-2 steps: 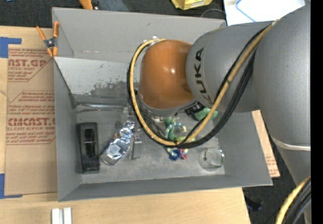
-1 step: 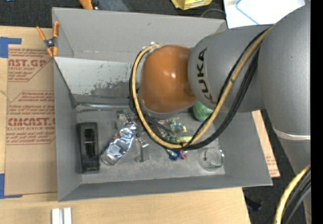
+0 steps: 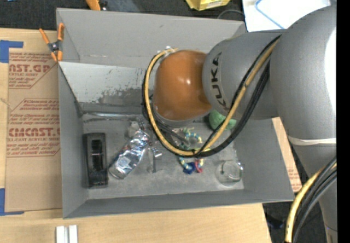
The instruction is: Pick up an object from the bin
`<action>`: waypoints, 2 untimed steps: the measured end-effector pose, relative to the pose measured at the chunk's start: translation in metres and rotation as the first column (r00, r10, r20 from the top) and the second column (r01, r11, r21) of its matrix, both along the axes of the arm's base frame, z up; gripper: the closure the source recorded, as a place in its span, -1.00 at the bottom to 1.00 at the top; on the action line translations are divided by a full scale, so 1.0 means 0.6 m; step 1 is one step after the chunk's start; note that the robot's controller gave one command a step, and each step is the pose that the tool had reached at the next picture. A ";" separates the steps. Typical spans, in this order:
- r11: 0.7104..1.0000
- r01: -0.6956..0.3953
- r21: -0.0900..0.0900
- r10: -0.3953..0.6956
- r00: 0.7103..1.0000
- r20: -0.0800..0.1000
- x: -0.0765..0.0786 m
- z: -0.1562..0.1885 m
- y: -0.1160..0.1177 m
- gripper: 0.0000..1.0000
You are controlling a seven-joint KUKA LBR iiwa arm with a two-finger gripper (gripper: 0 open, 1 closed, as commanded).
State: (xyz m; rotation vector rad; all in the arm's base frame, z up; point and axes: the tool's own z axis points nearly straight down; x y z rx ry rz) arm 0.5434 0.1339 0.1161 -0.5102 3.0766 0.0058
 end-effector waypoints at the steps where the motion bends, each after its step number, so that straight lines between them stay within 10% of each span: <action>1: 0.930 -0.367 -0.006 0.367 0.930 0.003 -0.040 -0.073 0.012 1.00; 2: 0.930 -0.367 -0.006 0.367 0.930 0.002 -0.040 -0.073 0.012 1.00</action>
Offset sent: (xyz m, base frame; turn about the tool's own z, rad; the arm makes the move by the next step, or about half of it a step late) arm 0.0000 0.0000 0.0000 0.0000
